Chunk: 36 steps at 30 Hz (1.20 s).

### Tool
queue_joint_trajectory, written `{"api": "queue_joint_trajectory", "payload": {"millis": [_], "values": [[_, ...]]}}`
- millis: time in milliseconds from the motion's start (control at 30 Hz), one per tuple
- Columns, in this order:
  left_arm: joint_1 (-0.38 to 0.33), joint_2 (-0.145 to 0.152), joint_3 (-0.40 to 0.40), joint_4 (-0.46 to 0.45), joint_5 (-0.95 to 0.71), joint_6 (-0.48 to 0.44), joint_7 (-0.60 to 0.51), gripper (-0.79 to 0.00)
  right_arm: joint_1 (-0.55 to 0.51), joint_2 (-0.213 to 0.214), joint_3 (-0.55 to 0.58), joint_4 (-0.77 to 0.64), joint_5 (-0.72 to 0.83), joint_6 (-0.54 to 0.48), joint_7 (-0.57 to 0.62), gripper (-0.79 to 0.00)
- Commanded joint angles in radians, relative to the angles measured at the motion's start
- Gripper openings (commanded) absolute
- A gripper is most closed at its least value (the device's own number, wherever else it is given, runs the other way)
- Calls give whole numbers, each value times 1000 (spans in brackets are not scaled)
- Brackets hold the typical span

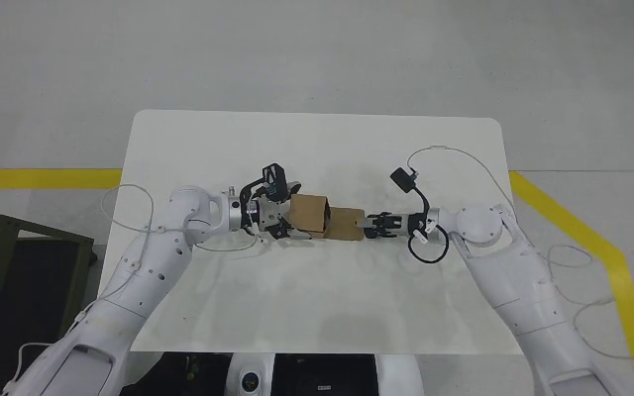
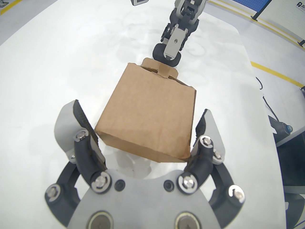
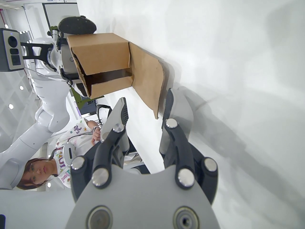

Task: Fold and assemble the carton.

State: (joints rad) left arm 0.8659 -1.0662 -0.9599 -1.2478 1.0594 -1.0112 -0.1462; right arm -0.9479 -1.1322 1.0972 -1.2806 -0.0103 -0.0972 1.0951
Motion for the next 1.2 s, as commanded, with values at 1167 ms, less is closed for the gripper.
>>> {"api": "queue_joint_trajectory", "payload": {"millis": [1167], "values": [[-9,3,2,1,-8,-1,-24,0,117,-67,-166,65,243,-111,12,-511]]}}
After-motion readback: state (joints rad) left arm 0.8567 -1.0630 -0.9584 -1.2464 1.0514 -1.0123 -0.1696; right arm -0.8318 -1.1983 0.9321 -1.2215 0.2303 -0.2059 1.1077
